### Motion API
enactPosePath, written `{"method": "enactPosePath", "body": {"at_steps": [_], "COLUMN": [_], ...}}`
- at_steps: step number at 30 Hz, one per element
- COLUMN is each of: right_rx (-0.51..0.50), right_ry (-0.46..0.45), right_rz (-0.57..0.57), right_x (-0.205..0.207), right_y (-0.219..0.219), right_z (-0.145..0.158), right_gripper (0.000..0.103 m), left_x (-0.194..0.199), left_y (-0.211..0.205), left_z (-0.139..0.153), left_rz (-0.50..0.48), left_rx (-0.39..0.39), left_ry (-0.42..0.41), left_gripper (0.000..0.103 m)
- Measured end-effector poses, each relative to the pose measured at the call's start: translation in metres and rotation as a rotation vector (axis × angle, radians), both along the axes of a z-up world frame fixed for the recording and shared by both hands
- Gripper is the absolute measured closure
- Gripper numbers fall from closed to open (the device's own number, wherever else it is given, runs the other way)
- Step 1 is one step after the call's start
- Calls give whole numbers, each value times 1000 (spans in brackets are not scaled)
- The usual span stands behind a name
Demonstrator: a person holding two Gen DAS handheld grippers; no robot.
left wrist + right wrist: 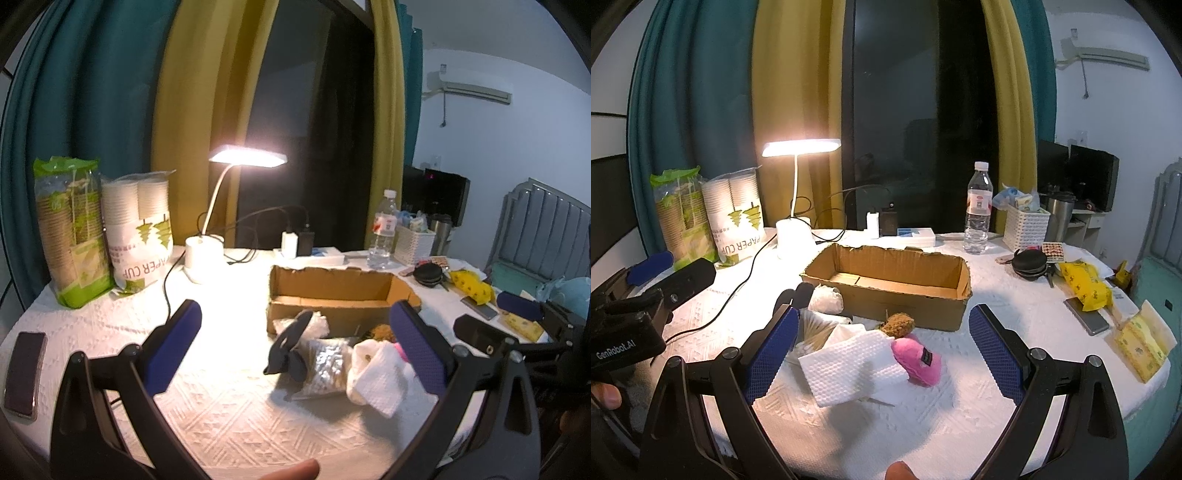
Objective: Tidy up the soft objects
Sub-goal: 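Grasp the white fluffy towel with the right tool while the left tool reaches the white paper sheet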
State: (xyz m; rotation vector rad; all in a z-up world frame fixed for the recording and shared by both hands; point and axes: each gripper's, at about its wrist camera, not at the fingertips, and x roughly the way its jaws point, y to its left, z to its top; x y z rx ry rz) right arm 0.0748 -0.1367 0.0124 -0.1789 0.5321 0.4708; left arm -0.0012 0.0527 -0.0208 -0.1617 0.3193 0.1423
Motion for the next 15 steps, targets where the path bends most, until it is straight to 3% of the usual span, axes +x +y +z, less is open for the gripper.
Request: {"method": "enactPosePath", "body": {"at_steps": [9,13,15], "right_rx": [-26,-64,-88], "right_ry": [132,195,224], "right_rz": [130,124,112], "right_x": [22,39,48], "right_y": [32,41,43], "right_z": [-40,-62,-75], "right_gripper": [8,22,22], "left_x": [22,34,42], "left_y": [22,29,29], "left_z": [-37,-51,-58], "left_rz": [29,24,10], "left_rx": [-27,-33,-32], "left_ry": [111,147,171], "left_gripper": [1,1,1]}}
